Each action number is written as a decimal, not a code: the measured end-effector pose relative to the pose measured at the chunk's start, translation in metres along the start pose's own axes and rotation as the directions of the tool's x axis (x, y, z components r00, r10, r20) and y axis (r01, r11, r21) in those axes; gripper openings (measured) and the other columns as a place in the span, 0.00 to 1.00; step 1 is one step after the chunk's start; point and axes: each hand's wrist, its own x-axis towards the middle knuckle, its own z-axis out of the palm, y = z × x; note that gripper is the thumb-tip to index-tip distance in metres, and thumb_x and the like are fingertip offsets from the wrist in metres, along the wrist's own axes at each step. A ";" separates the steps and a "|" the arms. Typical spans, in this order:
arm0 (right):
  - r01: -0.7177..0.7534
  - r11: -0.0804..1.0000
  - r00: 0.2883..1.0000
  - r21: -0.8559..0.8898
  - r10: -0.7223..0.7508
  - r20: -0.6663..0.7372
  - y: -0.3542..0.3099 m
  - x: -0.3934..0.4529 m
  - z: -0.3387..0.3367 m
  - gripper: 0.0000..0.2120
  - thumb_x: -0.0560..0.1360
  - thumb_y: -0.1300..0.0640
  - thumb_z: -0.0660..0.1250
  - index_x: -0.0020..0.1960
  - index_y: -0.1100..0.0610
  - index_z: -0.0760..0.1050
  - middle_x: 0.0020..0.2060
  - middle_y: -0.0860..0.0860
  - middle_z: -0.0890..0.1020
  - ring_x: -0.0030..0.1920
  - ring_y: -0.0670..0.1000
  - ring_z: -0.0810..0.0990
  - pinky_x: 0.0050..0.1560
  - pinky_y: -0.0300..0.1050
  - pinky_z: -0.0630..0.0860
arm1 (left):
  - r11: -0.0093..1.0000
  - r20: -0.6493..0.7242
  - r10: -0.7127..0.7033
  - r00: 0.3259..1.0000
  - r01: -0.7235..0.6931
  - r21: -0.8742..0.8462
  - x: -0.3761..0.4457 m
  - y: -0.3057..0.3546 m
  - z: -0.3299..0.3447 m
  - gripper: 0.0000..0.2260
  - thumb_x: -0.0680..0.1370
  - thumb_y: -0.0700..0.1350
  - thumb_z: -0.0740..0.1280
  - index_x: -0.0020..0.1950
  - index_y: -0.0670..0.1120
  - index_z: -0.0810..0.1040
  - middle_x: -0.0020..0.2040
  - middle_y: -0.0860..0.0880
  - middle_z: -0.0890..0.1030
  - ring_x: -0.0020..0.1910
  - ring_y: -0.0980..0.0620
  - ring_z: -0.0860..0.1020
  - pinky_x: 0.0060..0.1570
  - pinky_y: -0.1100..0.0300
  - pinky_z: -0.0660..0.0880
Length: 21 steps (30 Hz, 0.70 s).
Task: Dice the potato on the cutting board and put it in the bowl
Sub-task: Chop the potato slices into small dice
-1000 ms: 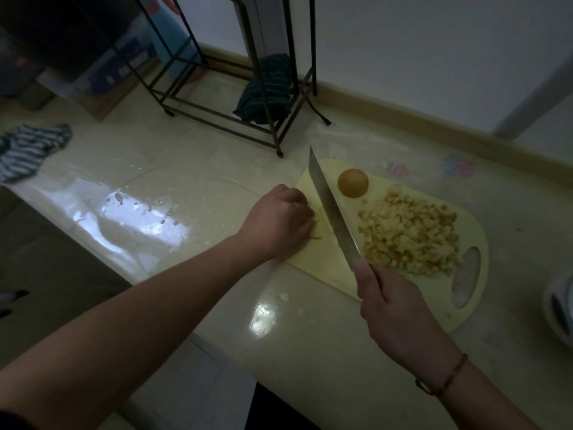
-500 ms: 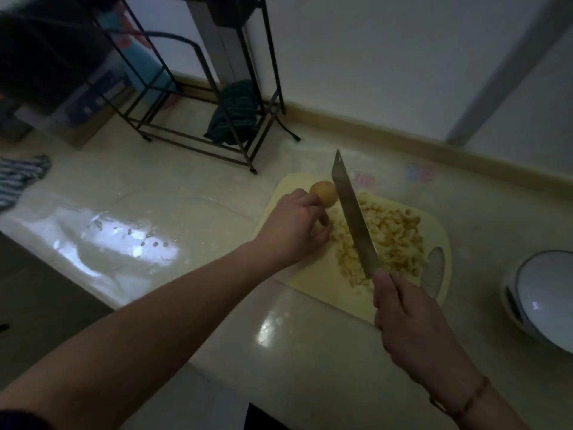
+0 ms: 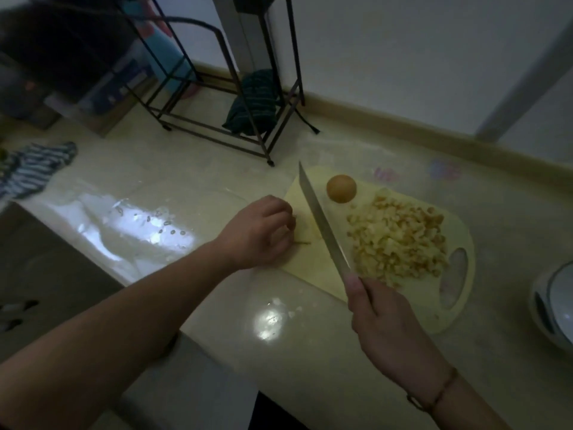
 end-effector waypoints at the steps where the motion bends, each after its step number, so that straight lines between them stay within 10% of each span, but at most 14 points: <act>1: 0.016 1.000 1.000 0.000 -0.016 0.012 -0.002 0.003 0.007 0.29 0.71 0.32 0.47 0.33 0.55 0.70 0.25 0.50 0.74 0.28 0.45 0.73 0.34 0.44 0.69 | 1.000 0.024 0.021 0.999 -0.021 0.005 -0.004 -0.002 0.000 0.06 0.75 0.40 0.70 0.47 0.37 0.81 0.48 0.40 0.79 0.45 0.41 0.78 0.45 0.52 0.76; 10: 0.058 0.995 0.998 -0.085 -0.057 0.017 -0.003 0.018 0.026 0.23 0.80 0.42 0.53 0.32 0.54 0.67 0.25 0.48 0.70 0.30 0.40 0.72 0.31 0.32 0.65 | 0.998 0.026 0.066 0.997 -0.065 -0.026 -0.002 -0.002 0.017 0.08 0.76 0.42 0.71 0.50 0.38 0.84 0.47 0.40 0.81 0.47 0.40 0.80 0.45 0.51 0.78; 21: 0.057 0.993 0.998 -0.105 -0.056 0.012 0.002 0.001 0.030 0.27 0.72 0.34 0.46 0.34 0.54 0.68 0.26 0.49 0.73 0.30 0.45 0.72 0.33 0.43 0.62 | 0.995 0.012 0.097 0.995 -0.096 -0.041 -0.002 -0.009 0.026 0.05 0.76 0.41 0.72 0.47 0.42 0.87 0.45 0.44 0.84 0.45 0.44 0.80 0.42 0.53 0.78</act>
